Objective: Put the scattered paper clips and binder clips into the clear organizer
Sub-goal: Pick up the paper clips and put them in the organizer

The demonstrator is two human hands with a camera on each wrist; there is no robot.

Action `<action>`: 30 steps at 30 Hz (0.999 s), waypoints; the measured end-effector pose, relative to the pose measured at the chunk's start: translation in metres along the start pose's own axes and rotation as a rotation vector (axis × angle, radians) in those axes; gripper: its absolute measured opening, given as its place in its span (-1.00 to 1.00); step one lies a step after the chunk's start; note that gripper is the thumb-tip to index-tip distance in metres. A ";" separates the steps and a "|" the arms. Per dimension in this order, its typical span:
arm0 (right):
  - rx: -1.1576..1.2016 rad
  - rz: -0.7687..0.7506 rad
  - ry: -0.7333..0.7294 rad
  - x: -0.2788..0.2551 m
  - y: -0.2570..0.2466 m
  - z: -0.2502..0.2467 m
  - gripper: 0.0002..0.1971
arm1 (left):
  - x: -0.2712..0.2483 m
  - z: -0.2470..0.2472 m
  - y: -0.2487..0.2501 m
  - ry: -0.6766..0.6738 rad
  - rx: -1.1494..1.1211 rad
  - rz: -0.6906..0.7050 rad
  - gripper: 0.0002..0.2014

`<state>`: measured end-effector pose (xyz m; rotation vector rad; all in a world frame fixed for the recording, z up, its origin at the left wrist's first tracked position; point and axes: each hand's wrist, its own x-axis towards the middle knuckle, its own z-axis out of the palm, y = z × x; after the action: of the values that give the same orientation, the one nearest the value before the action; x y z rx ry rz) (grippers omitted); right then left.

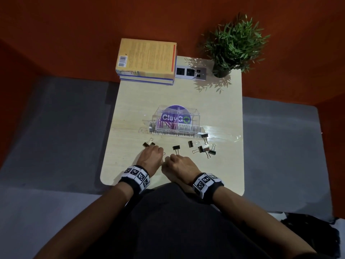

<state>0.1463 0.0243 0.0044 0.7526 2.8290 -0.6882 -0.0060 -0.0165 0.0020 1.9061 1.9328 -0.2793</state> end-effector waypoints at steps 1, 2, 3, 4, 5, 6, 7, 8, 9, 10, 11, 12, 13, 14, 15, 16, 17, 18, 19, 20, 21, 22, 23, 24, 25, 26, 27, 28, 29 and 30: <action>-0.051 0.016 -0.036 0.000 0.002 -0.001 -0.87 | -0.001 0.001 -0.002 -0.003 -0.010 -0.008 -0.86; -0.097 0.035 -0.056 0.000 0.005 -0.002 -0.93 | -0.002 0.003 -0.003 -0.006 -0.023 -0.011 -0.87; -0.132 0.069 -0.071 -0.001 0.007 -0.003 -0.88 | -0.003 0.004 -0.004 -0.006 -0.037 -0.011 -0.88; -0.150 0.100 -0.071 -0.002 0.010 -0.003 -0.81 | -0.004 0.004 -0.004 -0.010 -0.050 -0.012 -0.88; -0.149 0.131 -0.068 -0.002 0.012 -0.005 -0.75 | -0.003 0.004 -0.004 -0.005 -0.067 -0.017 -0.89; -0.143 0.154 -0.065 -0.004 0.013 -0.006 -0.71 | -0.004 0.002 -0.003 0.018 -0.100 -0.027 -0.90; -0.136 0.182 -0.071 -0.005 0.014 -0.007 -0.69 | -0.003 -0.001 -0.002 0.049 -0.150 -0.034 -0.93; -0.123 0.198 -0.076 -0.006 0.014 -0.008 -0.68 | -0.003 -0.007 -0.001 0.096 -0.209 -0.039 -0.96; -0.113 0.219 -0.081 -0.008 0.014 -0.009 -0.69 | -0.001 -0.014 -0.002 0.160 -0.268 -0.039 -0.97; -0.091 0.226 -0.066 -0.010 0.016 -0.009 -0.72 | 0.001 -0.022 -0.004 0.221 -0.333 -0.045 -0.96; -0.052 0.247 -0.061 -0.012 0.017 -0.011 -0.76 | 0.005 -0.033 -0.006 0.273 -0.403 -0.061 -0.94; -0.007 0.263 -0.049 -0.014 0.020 -0.010 -0.82 | 0.011 -0.045 -0.010 0.317 -0.468 -0.081 -0.93; 0.029 0.277 -0.024 -0.016 0.023 -0.010 -0.85 | 0.019 -0.057 -0.013 0.366 -0.514 -0.103 -0.94; 0.062 0.280 0.015 -0.018 0.026 -0.009 -0.86 | 0.029 -0.067 -0.016 0.409 -0.534 -0.123 -0.95; 0.097 0.294 0.050 -0.020 0.029 -0.011 -0.90 | 0.041 -0.076 -0.018 0.432 -0.536 -0.138 -0.96; 0.142 0.312 0.097 -0.022 0.032 -0.015 -0.97 | 0.051 -0.083 -0.019 0.437 -0.533 -0.144 -0.98; 0.189 0.345 0.148 -0.022 0.034 -0.021 -0.95 | 0.061 -0.087 -0.019 0.426 -0.529 -0.143 -0.97; 0.227 0.364 0.202 -0.020 0.038 -0.030 -0.94 | 0.068 -0.091 -0.018 0.403 -0.519 -0.135 -0.93; 0.258 0.382 0.253 -0.017 0.040 -0.041 -0.95 | 0.072 -0.092 -0.018 0.373 -0.510 -0.128 -0.90; 0.278 0.388 0.298 -0.011 0.042 -0.052 -0.96 | 0.074 -0.092 -0.018 0.359 -0.507 -0.125 -0.88; 0.290 0.390 0.335 -0.003 0.044 -0.063 -0.95 | 0.073 -0.092 -0.019 0.369 -0.511 -0.120 -0.87; 0.300 0.393 0.369 0.007 0.045 -0.073 -0.94 | 0.069 -0.090 -0.022 0.402 -0.518 -0.112 -0.87; 0.307 0.401 0.387 0.018 0.044 -0.082 -0.96 | 0.064 -0.087 -0.025 0.449 -0.521 -0.109 -0.87; 0.302 0.402 0.397 0.030 0.043 -0.090 -0.98 | 0.057 -0.084 -0.029 0.497 -0.521 -0.119 -0.87; 0.291 0.395 0.407 0.042 0.042 -0.097 -0.97 | 0.049 -0.078 -0.034 0.537 -0.524 -0.142 -0.87; 0.273 0.385 0.413 0.054 0.040 -0.100 -0.93 | 0.042 -0.072 -0.039 0.559 -0.528 -0.171 -0.87; 0.258 0.378 0.417 0.064 0.039 -0.104 -0.89 | 0.034 -0.064 -0.044 0.560 -0.529 -0.199 -0.88; 0.234 0.373 0.412 0.073 0.038 -0.107 -0.86 | 0.027 -0.056 -0.049 0.541 -0.531 -0.226 -0.89; 0.197 0.371 0.391 0.081 0.037 -0.107 -0.85 | 0.020 -0.048 -0.054 0.515 -0.539 -0.250 -0.88; 0.160 0.371 0.368 0.086 0.037 -0.107 -0.88 | 0.013 -0.040 -0.058 0.489 -0.545 -0.270 -0.88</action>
<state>0.0891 0.1404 0.0637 1.5257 2.8303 -0.7847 -0.0690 0.0097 0.0243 1.4331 2.2636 0.6383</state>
